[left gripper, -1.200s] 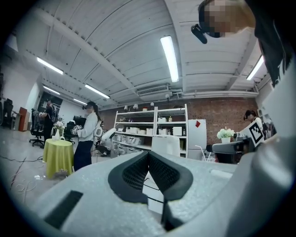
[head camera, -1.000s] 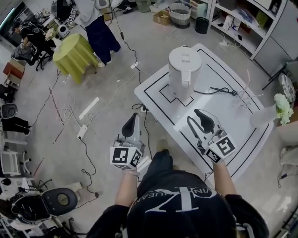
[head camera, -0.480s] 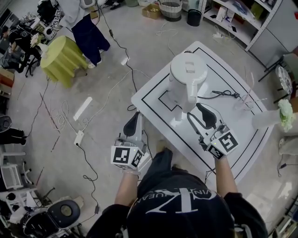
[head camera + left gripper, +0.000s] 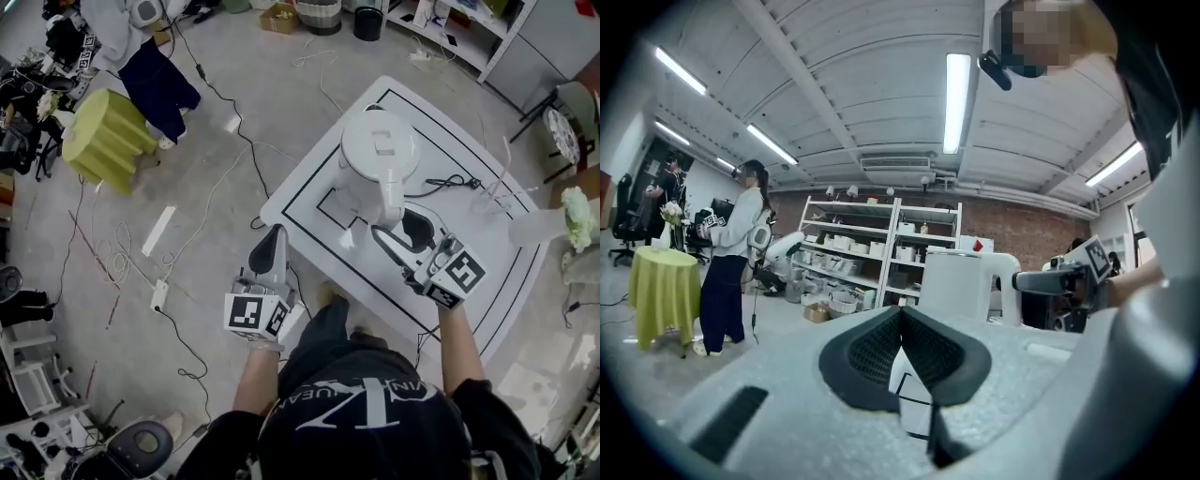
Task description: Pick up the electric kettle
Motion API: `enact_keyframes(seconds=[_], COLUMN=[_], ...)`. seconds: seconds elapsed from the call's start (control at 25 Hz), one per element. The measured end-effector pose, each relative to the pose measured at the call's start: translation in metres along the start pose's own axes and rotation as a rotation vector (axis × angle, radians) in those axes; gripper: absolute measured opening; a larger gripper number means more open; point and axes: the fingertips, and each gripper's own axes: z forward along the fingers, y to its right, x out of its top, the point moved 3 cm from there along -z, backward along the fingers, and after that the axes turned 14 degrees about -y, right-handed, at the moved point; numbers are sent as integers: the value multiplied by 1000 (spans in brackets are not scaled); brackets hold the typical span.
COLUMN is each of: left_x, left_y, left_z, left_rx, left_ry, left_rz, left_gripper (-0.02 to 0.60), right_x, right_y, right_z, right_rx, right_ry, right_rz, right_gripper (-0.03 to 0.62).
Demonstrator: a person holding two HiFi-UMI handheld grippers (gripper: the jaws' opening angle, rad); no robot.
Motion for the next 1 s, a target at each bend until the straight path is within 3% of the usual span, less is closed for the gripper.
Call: enact_keyframes(seconds=[0.4, 0.8, 1.0], left_x=[-7, -17, -16], left_y=[-10, -30, -24], left_z=[30, 37, 43], left_rx=[-107, -74, -73], left_ry=[-30, -57, -64], left_rz=[7, -48, -54], left_gripper=[11, 11, 11], right_x=[-4, 0, 4], right_y=[5, 2, 3], right_z=[9, 18, 22], right_rx=[29, 133, 135], right_ry=[-22, 4, 25], right_rz=[-17, -48, -65], right_gripper=[198, 163, 158])
